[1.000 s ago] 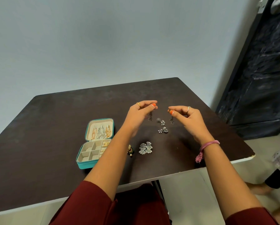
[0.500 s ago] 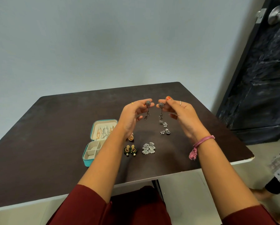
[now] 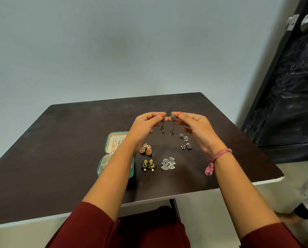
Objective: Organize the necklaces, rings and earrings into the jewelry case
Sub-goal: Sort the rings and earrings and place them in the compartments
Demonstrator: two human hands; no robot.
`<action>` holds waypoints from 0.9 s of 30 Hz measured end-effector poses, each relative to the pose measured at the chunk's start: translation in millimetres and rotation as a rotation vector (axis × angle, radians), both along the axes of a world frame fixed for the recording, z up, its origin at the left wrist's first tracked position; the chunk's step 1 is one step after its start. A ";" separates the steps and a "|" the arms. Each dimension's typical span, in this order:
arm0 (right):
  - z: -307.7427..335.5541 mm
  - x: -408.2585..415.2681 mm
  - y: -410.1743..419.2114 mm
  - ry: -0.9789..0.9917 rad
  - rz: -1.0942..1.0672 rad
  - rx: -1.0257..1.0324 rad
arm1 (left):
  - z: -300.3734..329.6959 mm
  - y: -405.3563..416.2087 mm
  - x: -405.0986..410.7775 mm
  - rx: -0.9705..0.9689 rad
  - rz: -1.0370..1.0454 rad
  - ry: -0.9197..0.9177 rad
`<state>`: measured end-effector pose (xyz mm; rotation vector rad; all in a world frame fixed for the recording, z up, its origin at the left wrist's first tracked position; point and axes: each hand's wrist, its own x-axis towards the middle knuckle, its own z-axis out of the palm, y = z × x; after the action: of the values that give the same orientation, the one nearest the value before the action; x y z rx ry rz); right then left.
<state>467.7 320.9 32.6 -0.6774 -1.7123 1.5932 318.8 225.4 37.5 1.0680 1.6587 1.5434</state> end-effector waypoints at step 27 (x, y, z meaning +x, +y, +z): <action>-57.7 -10.1 20.6 -0.368 0.132 0.322 | -38.0 22.8 -18.1 -0.428 -0.035 0.461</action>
<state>457.6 341.5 -25.1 -0.7382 -2.2623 1.2868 300.7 248.2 -0.5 1.2602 2.1370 0.8898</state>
